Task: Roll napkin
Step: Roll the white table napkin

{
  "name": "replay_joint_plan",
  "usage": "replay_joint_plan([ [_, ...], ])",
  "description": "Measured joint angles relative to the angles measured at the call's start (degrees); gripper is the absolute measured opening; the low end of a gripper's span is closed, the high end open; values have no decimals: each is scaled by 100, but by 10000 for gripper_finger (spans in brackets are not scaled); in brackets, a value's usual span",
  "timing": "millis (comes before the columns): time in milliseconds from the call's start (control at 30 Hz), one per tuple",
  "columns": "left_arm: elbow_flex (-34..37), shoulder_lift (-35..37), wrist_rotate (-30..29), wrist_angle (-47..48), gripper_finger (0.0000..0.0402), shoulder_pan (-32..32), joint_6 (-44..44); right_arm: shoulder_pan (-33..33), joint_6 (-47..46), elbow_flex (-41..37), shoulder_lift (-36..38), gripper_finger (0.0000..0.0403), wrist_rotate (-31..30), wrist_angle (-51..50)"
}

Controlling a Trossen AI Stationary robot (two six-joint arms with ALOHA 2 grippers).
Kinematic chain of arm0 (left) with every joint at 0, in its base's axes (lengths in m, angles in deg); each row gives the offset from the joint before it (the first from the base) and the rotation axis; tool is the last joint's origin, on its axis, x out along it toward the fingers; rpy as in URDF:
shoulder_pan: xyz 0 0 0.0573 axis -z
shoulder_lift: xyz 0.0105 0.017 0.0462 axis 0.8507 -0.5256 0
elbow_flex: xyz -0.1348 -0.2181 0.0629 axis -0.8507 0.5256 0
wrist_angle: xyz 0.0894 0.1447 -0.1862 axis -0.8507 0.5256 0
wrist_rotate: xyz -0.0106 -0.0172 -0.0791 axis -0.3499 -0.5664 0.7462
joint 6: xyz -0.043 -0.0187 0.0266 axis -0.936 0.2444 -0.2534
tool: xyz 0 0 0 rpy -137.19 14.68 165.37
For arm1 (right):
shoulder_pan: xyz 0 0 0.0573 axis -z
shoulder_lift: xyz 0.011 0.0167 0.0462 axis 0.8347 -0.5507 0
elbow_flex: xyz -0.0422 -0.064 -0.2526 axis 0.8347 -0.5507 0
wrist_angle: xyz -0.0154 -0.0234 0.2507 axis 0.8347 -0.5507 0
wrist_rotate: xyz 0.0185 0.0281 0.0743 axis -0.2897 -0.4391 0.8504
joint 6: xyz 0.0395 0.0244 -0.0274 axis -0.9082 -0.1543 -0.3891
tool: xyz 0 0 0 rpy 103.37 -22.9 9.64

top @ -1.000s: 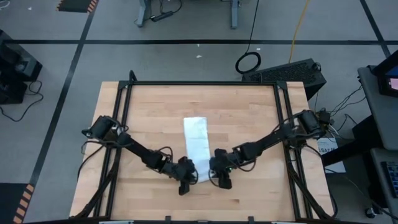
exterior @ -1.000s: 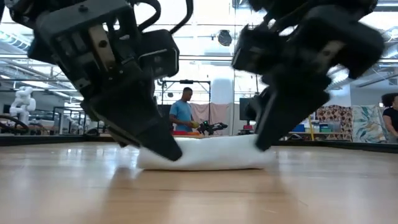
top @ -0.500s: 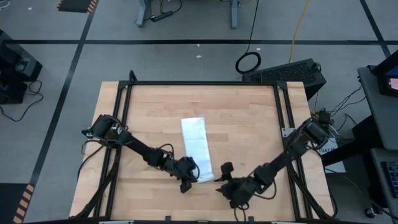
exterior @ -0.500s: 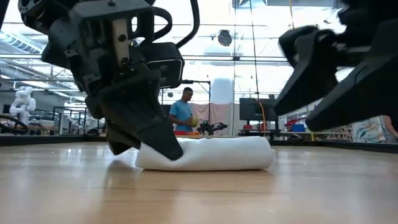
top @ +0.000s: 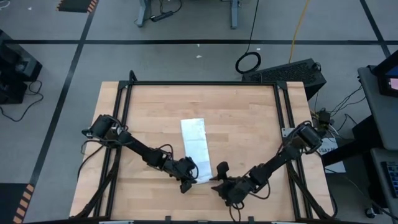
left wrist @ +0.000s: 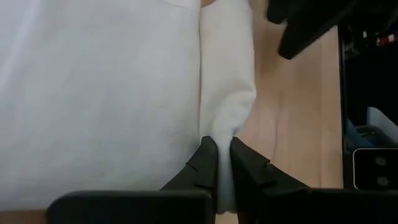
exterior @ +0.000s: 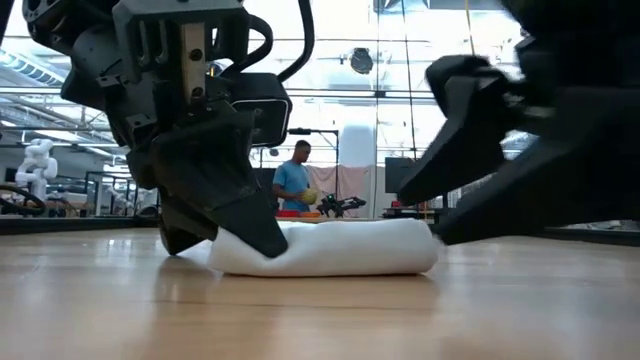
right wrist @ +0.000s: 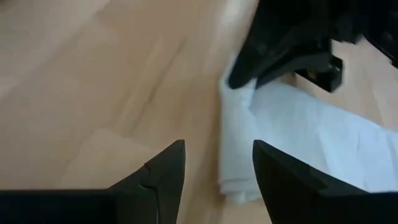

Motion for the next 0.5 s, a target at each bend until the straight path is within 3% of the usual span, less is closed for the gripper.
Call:
replay_joint_plan([
  [233,24,7,-7,-13,26,-18,-101,287,24,-2,-2,157,452,-16],
  [500,28,7,-7,-3,26,-35,-103,657,-316,-1,-2,103,1062,-36],
])
